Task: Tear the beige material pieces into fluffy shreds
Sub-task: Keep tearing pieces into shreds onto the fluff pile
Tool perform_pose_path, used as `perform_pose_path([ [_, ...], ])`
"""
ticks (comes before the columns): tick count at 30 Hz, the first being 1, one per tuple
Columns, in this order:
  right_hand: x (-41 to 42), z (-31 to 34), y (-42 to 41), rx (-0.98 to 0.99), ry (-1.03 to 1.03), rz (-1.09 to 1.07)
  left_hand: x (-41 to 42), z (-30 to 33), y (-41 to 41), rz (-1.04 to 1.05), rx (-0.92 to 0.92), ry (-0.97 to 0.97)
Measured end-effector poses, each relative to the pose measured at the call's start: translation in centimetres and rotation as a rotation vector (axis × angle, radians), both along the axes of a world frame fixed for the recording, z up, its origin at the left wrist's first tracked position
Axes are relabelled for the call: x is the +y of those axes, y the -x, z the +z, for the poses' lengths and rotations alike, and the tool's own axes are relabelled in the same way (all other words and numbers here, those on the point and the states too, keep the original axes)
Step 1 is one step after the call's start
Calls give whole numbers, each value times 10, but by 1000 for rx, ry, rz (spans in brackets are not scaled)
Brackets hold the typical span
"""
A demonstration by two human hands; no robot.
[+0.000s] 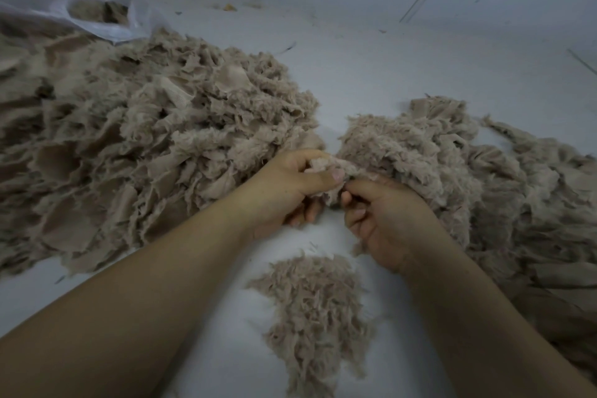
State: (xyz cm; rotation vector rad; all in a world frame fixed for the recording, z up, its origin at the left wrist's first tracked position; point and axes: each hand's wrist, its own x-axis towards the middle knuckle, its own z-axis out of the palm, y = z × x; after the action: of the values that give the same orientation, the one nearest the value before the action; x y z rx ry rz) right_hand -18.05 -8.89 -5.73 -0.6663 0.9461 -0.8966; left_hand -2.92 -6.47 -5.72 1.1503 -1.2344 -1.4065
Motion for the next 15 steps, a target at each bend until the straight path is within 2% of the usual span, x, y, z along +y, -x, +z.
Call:
perform_pose_path([
  [3,0,0,0,24,-4,15,-2,-2,0,73,2,8],
  [9,-1,3,-1,12,-133,-74,-7,-4,3,303,318,-23],
  [15,0,7,1,-47,-185,-123,-7,-3,3,369,400,-3],
])
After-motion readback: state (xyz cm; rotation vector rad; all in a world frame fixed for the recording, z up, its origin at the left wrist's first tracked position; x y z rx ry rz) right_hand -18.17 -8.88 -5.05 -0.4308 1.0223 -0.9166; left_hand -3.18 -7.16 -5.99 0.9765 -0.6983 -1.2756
